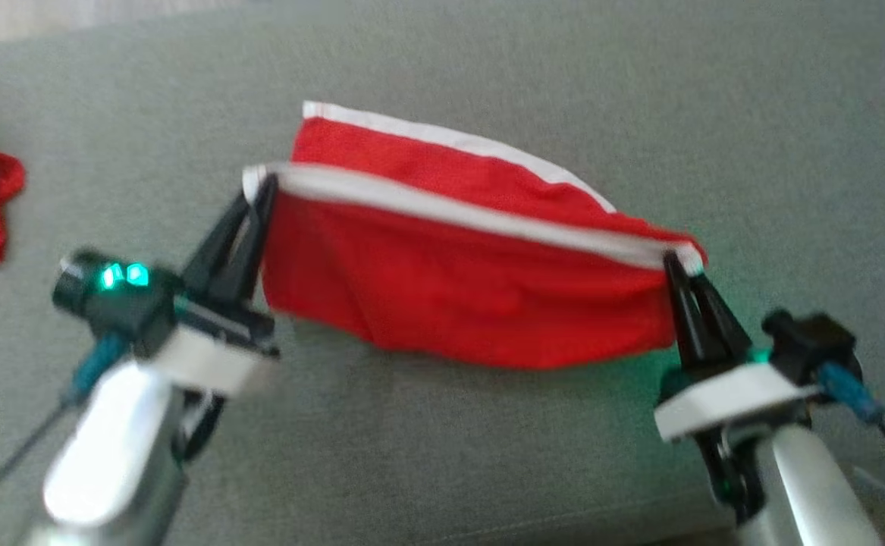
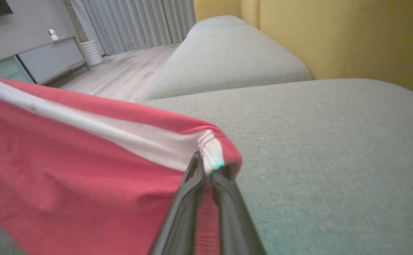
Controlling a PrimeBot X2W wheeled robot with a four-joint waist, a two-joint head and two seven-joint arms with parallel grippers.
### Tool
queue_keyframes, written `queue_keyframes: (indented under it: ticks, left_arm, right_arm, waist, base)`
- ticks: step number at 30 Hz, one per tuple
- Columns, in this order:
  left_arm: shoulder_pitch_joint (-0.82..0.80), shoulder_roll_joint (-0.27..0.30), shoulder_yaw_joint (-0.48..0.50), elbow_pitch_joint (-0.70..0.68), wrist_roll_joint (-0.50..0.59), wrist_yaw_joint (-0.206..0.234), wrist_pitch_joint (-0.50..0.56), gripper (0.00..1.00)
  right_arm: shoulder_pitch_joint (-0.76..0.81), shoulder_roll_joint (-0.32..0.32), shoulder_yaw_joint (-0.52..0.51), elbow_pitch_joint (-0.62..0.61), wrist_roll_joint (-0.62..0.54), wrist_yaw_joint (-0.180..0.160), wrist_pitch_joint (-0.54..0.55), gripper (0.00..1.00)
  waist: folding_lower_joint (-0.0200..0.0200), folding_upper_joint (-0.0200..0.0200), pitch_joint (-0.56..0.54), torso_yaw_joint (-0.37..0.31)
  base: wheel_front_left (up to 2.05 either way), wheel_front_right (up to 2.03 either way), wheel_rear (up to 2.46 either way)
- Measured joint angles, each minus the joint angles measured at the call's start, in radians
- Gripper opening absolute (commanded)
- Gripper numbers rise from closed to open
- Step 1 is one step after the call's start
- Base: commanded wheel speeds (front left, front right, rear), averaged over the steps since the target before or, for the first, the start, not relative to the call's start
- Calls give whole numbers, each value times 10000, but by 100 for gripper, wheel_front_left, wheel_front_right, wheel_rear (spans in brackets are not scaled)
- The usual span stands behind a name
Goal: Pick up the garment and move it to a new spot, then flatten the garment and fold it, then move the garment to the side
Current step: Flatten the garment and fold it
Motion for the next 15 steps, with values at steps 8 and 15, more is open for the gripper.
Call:
queue_keyframes:
  ticks: [8, 15]
  left_arm:
    - [-2856, 276, -940, 2420, -502, 0, 144, 0]
    - [-4235, 36, -1216, 4190, -518, 0, 132, 0]
  right_arm:
    - [-2187, -8, 343, 1639, 485, 0, -533, 0]
    - [-3243, -13, 608, 2800, 681, 0, -986, 0]
  waist:
    - [2, 0, 1375, -352]
    - [1, 0, 2124, -541]
  base:
    - [0, 0, 0]
    - [0, 0, 0]
